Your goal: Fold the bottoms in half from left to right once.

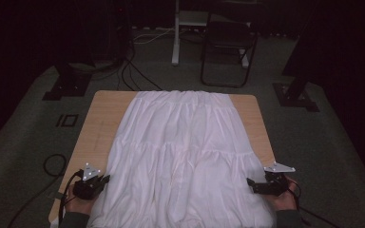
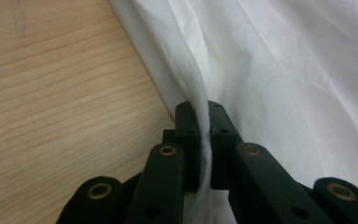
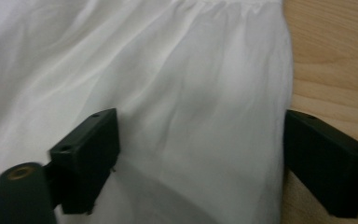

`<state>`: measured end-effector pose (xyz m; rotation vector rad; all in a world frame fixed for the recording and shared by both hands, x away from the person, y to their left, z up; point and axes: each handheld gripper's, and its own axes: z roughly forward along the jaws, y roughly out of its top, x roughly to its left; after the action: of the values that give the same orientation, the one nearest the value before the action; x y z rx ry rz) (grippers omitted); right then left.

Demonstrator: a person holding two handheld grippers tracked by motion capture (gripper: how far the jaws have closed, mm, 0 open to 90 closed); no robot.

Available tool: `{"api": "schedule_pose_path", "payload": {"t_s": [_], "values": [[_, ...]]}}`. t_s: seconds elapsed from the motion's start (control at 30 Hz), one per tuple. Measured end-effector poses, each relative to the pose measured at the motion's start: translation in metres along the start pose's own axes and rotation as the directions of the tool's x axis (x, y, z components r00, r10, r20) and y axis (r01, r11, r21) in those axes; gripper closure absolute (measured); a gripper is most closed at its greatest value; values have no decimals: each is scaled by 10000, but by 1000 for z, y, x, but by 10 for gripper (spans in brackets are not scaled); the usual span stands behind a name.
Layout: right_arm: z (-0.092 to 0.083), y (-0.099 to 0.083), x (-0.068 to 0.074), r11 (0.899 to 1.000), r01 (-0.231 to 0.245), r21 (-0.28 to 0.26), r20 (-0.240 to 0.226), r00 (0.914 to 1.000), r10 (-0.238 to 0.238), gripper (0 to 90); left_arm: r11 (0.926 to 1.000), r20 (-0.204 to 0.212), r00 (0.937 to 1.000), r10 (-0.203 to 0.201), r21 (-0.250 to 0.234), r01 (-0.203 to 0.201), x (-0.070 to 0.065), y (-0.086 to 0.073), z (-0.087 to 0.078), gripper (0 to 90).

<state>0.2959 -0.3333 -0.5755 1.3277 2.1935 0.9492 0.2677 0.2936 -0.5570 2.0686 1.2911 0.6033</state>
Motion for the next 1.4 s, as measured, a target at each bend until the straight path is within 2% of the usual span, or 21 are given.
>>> {"api": "schedule_pose_path", "payload": {"t_s": [0.07,0.1,0.2,0.33,0.47,0.6,0.67,0.73,0.77,0.8,0.83,0.87,0.9,0.93,0.97,1.0,1.07,1.2,1.27,1.33,1.4], "values": [[-1,0,0,9999,57,-85,-73,10000,-57,233,9999,-406,9991,105,113,-100,3,1,-1,865],[-2,0,-1,9998,67,-162,-59,10000,-68,328,10000,-469,9989,19,77,-16,6,2,-2,866],[-5,1,-5,9994,-113,-317,46,9999,115,601,9964,-413,9965,-720,-469,701,24,5,-9,867],[-6,1,-11,9989,-338,-334,116,9993,342,857,9933,-1157,9884,-986,-717,907,48,9,-20,868],[-6,0,-11,9986,-345,-391,55,9994,347,869,9846,-1924,9673,-1651,-898,1502,84,9,-29,869],[-5,1,-9,9987,-293,-409,140,9995,299,869,9791,-2940,9340,-2032,-587,1945,121,11,-33,870],[-4,2,-8,9987,-283,-415,160,9995,289,870,9763,-3516,9111,-2150,-528,2100,135,12,-34,870],[-2,3,-7,9988,-254,-426,180,9995,262,870,9707,-4140,8796,-2342,-489,2354,147,13,-37,871],[-1,4,-7,9988,-221,-429,195,9995,229,870,9667,-4479,8592,-2472,-534,2503,153,13,-38,872],[0,6,-6,9989,-187,-433,220,9996,196,870,9620,-4879,8331,-2607,-591,2665,158,13,-41,872],[1,7,-6,9989,-155,-447,235,9996,166,869,9566,-5300,8030,-2726,-604,2849,163,12,-44,873],[2,8,-5,9988,-104,-471,222,9997,115,869,9519,-5783,7662,-2801,-641,2996,166,13,-47,873],[4,10,-5,9988,-25,-483,195,9998,34,869,9524,-6265,7315,-2691,-599,2990,167,14,-50,873],[6,11,-4,9988,-8,-480,127,9999,14,867,9513,-6482,7117,-2707,-670,3008,166,16,-54,873],[8,13,-3,9988,52,-487,38,10000,-51,865,9524,-6420,7147,-2776,-863,2924,163,18,-59,873],[9,15,-2,9987,126,-488,-19,9999,-127,865,9568,-6208,7343,-2746,-1003,2730,158,20,-64,873],[12,18,0,9986,255,-455,-67,9996,-258,860,9672,-6037,7584,-2456,-1000,2336,143,26,-70,872],[13,18,0,9985,249,-482,-75,9997,-253,840,9830,-5224,8331,-1819,-1169,1413,100,36,-83,870],[12,17,-1,9984,218,-512,-79,9997,-223,835,9860,-4427,8844,-1477,-1354,968,75,42,-89,869],[12,16,-2,9984,148,-544,-129,9998,-155,834,9908,-3974,9141,-798,-1326,289,47,50,-93,869],[12,16,-2,9984,131,-559,-132,9998,-139,834,9888,-3092,9506,-256,-1476,-214,21,60,-95,869]]}}
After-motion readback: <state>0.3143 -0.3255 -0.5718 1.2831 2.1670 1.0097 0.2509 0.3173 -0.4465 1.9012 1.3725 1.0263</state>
